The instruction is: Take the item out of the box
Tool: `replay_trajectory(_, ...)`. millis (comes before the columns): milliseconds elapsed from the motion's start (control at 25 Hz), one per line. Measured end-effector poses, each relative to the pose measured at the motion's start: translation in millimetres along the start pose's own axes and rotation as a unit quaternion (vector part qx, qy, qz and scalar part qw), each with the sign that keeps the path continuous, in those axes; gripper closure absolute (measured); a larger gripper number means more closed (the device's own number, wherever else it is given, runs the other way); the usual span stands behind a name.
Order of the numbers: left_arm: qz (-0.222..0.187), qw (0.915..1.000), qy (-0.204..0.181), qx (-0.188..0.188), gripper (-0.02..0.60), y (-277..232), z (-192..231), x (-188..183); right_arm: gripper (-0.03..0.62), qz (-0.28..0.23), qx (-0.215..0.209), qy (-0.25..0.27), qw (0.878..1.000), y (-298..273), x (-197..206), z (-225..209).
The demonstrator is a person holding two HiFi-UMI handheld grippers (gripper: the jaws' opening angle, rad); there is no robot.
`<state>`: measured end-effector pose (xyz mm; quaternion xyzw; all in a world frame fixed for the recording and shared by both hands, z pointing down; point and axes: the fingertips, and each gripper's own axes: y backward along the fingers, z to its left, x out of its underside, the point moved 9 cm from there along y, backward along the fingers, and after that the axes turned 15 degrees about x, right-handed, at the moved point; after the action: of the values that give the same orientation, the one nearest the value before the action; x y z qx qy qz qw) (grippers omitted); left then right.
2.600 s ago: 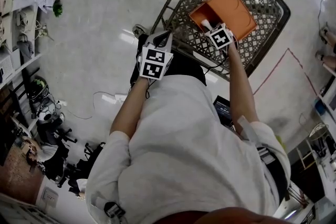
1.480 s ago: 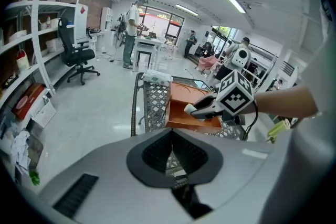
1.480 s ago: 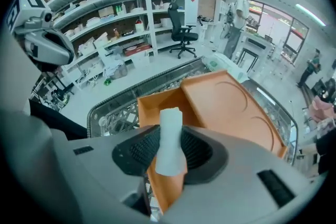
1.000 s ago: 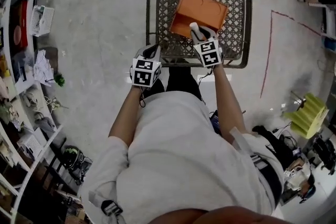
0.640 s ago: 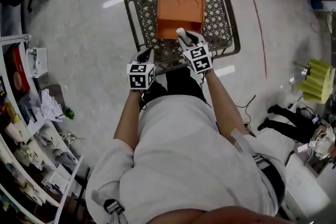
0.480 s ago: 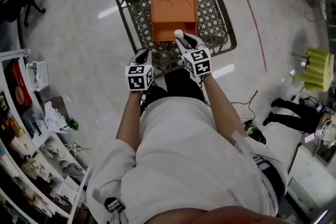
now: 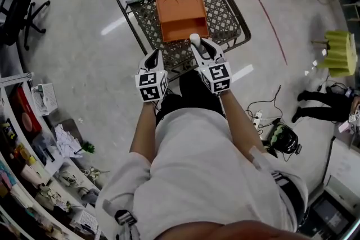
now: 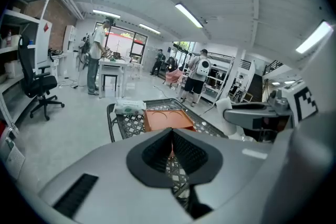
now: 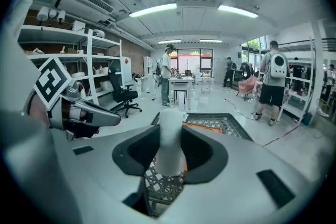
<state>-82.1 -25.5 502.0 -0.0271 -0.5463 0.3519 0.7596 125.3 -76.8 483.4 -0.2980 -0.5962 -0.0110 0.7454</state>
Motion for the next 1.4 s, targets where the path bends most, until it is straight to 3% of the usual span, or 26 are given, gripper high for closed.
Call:
replay_trajectory(320, -0.016, 0.9988, -0.036, 0.03, 0.571, 14, -33, 0, 0.471, -0.026, 0.007, -0.012, 1.0, 46, -6, 13)
replay_trajectory(720, -0.033, 0.9984, -0.045, 0.009, 0.571, 16, -58, -2, 0.471, -0.056, 0.007, -0.021, 0.998, 63, -6, -13)
replay_trajectory(1000, -0.061, 0.9974, -0.039, 0.003, 0.571, 24, -103, -6, 0.472, -0.101, 0.006, -0.014, 0.995, 97, -23, -40)
replay_trajectory(1400, -0.098, 0.9916, -0.084, 0.006, 0.571, 34, -171, -23, 0.473, -0.161, 0.013, -0.008, 0.987, 151, -37, -72)
